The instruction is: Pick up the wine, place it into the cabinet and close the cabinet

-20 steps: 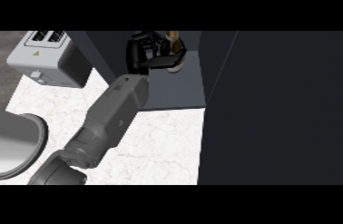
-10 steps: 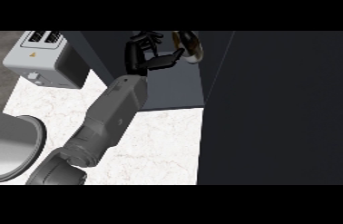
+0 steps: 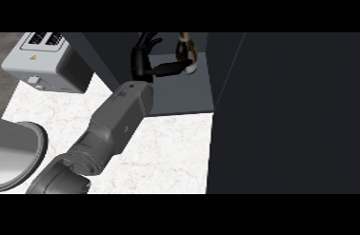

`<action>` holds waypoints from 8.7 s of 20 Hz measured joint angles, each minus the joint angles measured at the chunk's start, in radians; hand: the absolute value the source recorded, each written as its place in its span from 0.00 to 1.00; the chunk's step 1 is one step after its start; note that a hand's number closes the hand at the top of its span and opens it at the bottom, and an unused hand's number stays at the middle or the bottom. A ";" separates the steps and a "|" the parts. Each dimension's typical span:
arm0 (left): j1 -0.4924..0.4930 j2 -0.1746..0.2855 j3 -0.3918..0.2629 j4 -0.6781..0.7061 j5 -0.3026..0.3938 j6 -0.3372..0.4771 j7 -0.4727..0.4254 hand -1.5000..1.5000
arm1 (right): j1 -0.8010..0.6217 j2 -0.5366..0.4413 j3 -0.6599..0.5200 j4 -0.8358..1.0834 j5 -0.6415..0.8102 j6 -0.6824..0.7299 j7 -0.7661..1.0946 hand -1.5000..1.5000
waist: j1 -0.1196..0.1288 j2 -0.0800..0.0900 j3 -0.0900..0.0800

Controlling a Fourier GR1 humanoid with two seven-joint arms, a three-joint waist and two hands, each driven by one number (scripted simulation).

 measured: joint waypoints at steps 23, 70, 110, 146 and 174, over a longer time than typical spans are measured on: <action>0.046 -0.007 0.012 -0.002 -0.038 -0.032 -0.101 0.00 | 0.012 0.002 -0.003 0.011 -0.007 0.018 -0.025 0.00 | -0.008 0.006 -0.002; 0.618 -0.001 -0.672 -0.866 0.251 0.210 0.017 0.00 | 0.034 -0.026 -0.007 -0.016 0.010 -0.041 0.014 0.00 | 0.064 -0.023 -0.003; 1.368 0.538 -0.736 -1.945 0.085 0.144 0.161 0.00 | 0.171 -0.017 0.169 -0.003 -0.039 0.092 0.087 1.00 | 0.072 -0.022 -0.004; 1.583 0.780 -0.131 -1.960 0.461 -0.315 0.228 0.00 | -0.139 -0.126 0.811 0.041 0.278 -0.473 0.153 1.00 | 0.081 -0.026 -0.007; 1.477 0.675 -0.138 -1.928 0.417 -0.301 0.317 0.00 | -1.059 0.008 0.478 0.885 -0.041 -0.619 -0.026 1.00 | 0.099 -0.015 -0.005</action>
